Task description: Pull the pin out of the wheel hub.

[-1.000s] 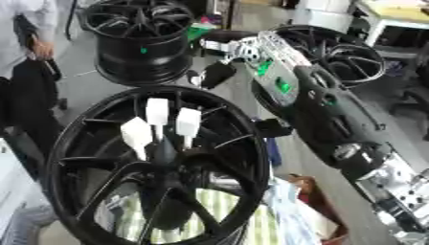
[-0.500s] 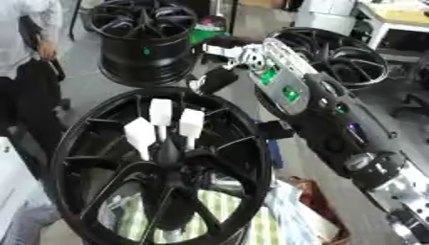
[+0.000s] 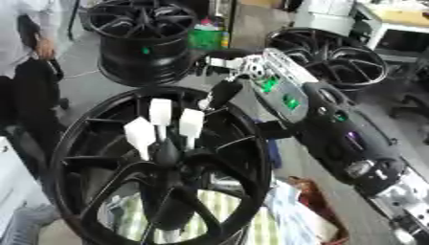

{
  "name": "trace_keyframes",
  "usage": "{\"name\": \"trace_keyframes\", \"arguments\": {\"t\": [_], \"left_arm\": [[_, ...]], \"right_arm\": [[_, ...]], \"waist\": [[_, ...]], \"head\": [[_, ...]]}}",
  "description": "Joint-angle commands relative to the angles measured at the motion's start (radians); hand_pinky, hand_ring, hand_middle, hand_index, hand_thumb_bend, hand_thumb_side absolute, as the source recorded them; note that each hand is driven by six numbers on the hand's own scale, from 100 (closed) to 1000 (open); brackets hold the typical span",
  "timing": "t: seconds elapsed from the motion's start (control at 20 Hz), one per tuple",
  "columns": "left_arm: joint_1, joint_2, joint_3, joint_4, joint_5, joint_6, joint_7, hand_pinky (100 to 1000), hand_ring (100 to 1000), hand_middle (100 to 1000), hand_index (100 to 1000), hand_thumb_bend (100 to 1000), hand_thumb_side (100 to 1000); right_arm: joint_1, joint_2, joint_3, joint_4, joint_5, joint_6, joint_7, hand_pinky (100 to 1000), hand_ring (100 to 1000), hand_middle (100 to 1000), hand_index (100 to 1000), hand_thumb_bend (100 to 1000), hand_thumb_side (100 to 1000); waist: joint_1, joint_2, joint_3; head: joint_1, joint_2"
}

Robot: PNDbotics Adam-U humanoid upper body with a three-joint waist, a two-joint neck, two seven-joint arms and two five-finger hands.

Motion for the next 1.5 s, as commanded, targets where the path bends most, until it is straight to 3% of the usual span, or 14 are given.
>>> {"name": "trace_keyframes", "arguments": {"t": [0.05,0.25,0.55,0.65,1.15,1.5], "left_arm": [[-0.005,0.026,0.01,-0.017,-0.005,-0.001,0.008,841,853,642,826,216,595],[-0.005,0.027,0.011,-0.017,-0.006,0.001,0.007,841,852,640,826,216,595],[0.0,0.025,0.013,-0.017,-0.012,0.005,0.009,842,853,638,826,211,601],[0.003,0.026,0.014,-0.017,-0.014,0.006,0.01,842,853,638,826,211,601],[0.011,0.023,0.014,-0.017,-0.023,0.013,0.007,844,855,638,827,208,608],[0.016,0.023,0.015,-0.017,-0.025,0.016,0.007,845,855,639,827,208,608]], "right_arm": [[-0.011,-0.019,-0.005,0.007,0.022,-0.019,0.026,879,873,834,909,367,239],[-0.01,-0.014,-0.007,0.015,0.012,-0.038,0.053,876,872,833,913,379,279],[-0.011,-0.019,-0.011,-0.004,-0.025,-0.02,0.054,868,864,828,909,309,328],[-0.014,-0.026,-0.014,-0.024,-0.036,-0.005,0.036,866,863,826,908,307,280],[-0.019,-0.037,-0.026,-0.115,-0.102,0.06,-0.045,852,856,822,906,200,273],[-0.004,-0.033,-0.003,-0.176,-0.142,0.089,-0.034,848,855,821,906,182,379]], "waist": [[0.005,-0.006,-0.001],[0.002,-0.007,0.0],[-0.003,-0.009,-0.001],[-0.005,-0.012,-0.006],[-0.01,-0.014,-0.018],[-0.012,-0.019,-0.023]], "head": [[0.004,0.005],[0.009,0.005],[0.018,0.005],[0.026,0.005],[0.042,0.005],[0.048,0.005]]}}
